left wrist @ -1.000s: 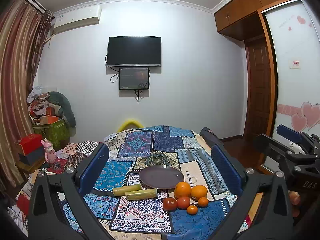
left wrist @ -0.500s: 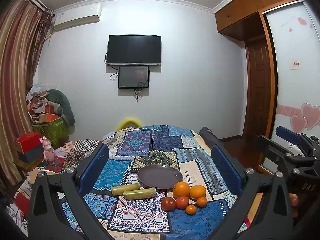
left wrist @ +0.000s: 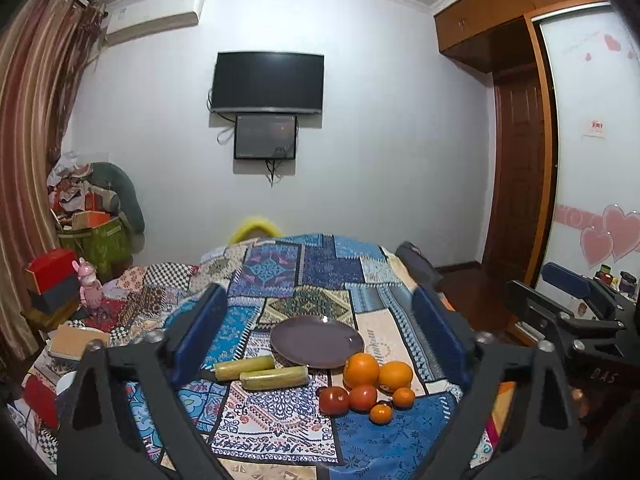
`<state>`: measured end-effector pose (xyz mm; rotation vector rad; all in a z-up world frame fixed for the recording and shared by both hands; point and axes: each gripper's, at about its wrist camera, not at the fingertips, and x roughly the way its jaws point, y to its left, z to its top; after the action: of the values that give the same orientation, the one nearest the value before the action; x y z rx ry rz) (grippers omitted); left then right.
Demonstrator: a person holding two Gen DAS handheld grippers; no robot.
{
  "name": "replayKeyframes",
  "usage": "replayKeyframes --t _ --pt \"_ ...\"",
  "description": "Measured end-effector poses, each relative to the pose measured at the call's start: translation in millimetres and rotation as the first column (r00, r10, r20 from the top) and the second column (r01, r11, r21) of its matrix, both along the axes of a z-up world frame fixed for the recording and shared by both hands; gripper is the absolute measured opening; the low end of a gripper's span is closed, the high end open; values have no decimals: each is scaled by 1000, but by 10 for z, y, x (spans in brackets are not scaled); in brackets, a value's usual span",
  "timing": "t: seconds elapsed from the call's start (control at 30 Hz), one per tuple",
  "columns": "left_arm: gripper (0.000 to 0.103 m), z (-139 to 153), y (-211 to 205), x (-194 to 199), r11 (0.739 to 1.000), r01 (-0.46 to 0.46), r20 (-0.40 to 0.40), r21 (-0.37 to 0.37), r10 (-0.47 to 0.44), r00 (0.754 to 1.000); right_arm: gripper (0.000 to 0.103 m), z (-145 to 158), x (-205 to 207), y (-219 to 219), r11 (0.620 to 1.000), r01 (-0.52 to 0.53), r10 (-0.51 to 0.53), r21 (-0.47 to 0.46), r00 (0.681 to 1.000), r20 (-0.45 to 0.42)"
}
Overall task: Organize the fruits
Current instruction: 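Close the right tool on a large orange while the left tool grasps another orange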
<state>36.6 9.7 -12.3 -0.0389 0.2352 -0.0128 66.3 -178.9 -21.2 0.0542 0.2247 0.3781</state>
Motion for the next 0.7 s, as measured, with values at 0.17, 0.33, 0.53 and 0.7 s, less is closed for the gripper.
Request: replayKeyframes --t 0.17,0.33,0.53,0.7 --pt "78 -124 0 257 1000 17 -67 8 -16 998 81 -141 231 -46 1000 -6 5 -18 997 -73" --pt "73 -343 -41 607 999 43 -160 24 -39 986 64 -370 543 -117 999 -19 14 -25 982 -188" --pt "71 -671 -51 1092 995 102 -304 -14 -101 947 51 -709 926 -188 999 -35 22 -32 941 -339" --pt "70 -977 -108 1498 988 146 -405 -50 -154 901 48 -968 1138 -201 997 -56 30 -48 900 -436"
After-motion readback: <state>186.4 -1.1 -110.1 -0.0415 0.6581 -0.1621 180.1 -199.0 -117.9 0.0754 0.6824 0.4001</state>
